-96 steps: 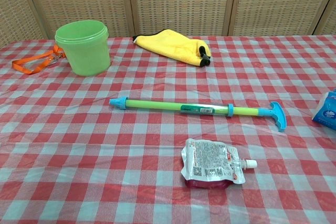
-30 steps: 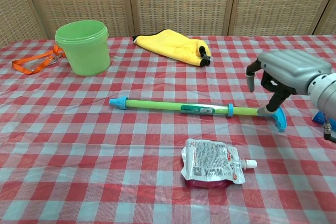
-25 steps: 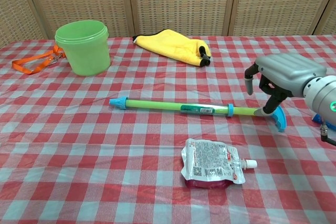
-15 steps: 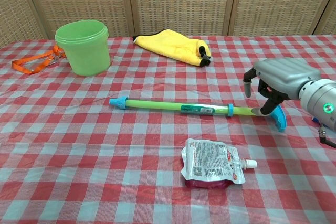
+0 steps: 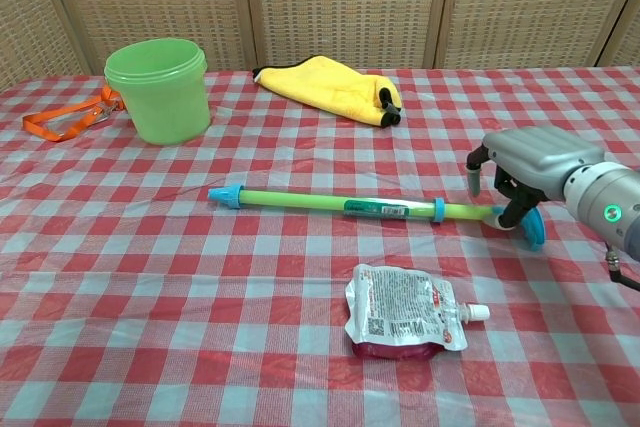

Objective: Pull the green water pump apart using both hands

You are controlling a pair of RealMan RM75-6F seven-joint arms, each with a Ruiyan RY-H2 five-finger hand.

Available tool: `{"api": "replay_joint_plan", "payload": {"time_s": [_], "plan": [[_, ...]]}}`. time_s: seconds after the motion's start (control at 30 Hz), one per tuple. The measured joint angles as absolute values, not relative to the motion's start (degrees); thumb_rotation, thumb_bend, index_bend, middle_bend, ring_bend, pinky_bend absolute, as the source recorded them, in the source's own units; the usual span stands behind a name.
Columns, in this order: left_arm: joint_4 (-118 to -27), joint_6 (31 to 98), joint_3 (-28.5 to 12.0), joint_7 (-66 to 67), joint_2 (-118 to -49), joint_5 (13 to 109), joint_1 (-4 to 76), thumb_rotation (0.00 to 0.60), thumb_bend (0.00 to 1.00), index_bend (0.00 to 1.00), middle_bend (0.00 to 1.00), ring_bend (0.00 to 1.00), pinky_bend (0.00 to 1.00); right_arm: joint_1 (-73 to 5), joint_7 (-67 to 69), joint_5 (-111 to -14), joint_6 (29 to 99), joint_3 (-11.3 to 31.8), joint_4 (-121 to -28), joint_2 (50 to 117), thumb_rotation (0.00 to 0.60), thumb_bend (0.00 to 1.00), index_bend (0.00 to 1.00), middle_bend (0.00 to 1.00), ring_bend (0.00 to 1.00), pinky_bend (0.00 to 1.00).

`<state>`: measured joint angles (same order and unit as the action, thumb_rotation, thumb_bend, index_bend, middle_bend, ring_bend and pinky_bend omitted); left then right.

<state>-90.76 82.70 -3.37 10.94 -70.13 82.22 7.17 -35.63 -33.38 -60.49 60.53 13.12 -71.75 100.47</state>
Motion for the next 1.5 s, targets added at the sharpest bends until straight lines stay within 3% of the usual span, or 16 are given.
{"api": "replay_joint_plan", "payload": {"time_s": [0.33, 0.63, 0.97, 1.5], "plan": [[-90.7, 82.5, -3.4, 11.1, -70.2, 81.9, 7.2, 0.6, 0.0, 0.0, 0.0, 0.0, 0.0, -36.2, -32.6, -59.0, 59.1, 12.9, -68.6, 101.6, 0.6, 0.47, 0.52, 1.0, 1.0, 0.93], [-90.7, 82.7, -3.3, 11.2, -70.3, 82.0, 7.2, 0.6, 0.0, 0.0, 0.0, 0.0, 0.0, -36.3, -29.6, -61.2, 60.5, 12.8, -67.4, 101.9, 0.6, 0.53, 0.73, 1.0, 1.0, 0.93], [-91.6, 82.0, -3.2, 11.9, -69.9, 81.6, 7.5, 0.6, 0.0, 0.0, 0.0, 0.0, 0.0, -36.1, -26.2, -62.6, 61.9, 14.9, -77.0, 96.5, 0.6, 0.58, 0.81, 1.0, 1.0, 0.93], [-93.5, 80.3, -4.2, 12.8, -69.1, 80.7, 9.0, 0.6, 0.0, 0.0, 0.0, 0.0, 0.0, -37.0, -26.1, -60.7, 62.1, 17.3, -87.8, 88.4, 0.6, 0.59, 0.83, 1.0, 1.0, 0.93]]}}
